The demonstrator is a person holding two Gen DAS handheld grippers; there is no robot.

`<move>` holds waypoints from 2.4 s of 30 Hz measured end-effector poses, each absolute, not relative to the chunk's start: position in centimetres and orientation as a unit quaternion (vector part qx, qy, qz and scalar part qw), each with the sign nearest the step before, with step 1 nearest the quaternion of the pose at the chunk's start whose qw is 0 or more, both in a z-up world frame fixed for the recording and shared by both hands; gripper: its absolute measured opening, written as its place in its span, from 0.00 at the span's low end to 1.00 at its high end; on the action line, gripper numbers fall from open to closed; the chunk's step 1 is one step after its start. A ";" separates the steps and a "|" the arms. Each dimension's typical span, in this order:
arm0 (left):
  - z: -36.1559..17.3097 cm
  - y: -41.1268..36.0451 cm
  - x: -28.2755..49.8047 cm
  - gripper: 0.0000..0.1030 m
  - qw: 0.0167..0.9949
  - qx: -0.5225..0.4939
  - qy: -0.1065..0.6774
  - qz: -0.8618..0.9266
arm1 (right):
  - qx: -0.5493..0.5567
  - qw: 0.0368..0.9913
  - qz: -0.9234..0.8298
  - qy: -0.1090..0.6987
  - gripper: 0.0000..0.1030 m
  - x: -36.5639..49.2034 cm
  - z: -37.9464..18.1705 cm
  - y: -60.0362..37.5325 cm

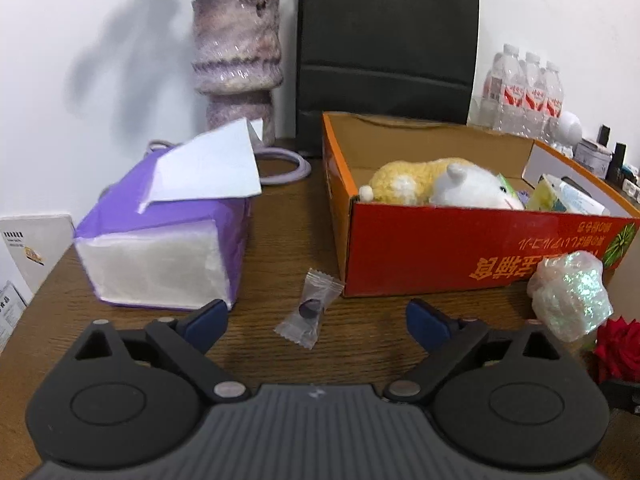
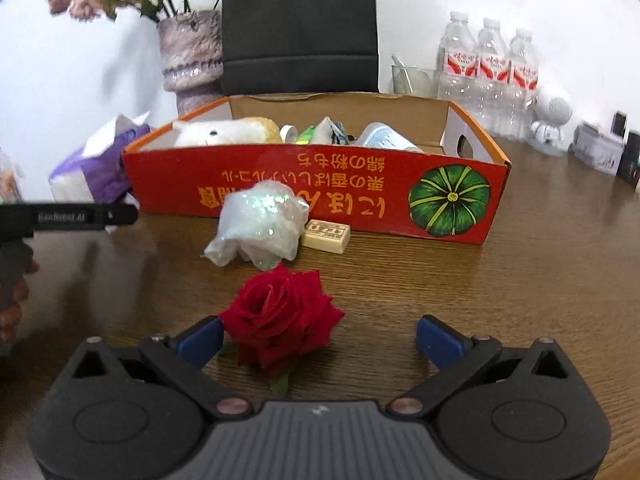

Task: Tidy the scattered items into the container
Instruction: 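Grasp the red rose with the right gripper while the left grasps a small clear packet, then lift the rose and packet over the box and open both grippers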

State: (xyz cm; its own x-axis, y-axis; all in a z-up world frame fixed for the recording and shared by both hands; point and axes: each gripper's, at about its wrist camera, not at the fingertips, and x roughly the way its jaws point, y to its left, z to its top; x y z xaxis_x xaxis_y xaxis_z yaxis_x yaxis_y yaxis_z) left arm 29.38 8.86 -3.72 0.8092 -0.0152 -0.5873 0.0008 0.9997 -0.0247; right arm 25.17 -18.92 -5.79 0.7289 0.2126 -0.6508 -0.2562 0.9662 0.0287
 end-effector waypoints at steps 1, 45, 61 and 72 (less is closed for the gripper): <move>-3.8 9.0 29.6 0.85 0.950 -0.014 0.312 -0.007 | -0.032 0.930 0.124 0.345 1.00 25.2 -5.8 -18.8; 4.2 0.7 24.1 0.15 0.978 -0.038 0.192 -0.079 | 0.014 0.956 0.166 0.240 0.39 26.2 1.0 -22.8; 5.8 -2.5 34.1 0.15 0.977 -0.094 0.187 -0.045 | 0.044 0.959 0.153 0.234 0.39 36.1 4.9 -22.3; 3.8 -1.0 38.5 0.15 0.968 -0.091 0.232 -0.037 | 0.016 0.948 0.155 0.278 0.39 41.0 2.3 -20.5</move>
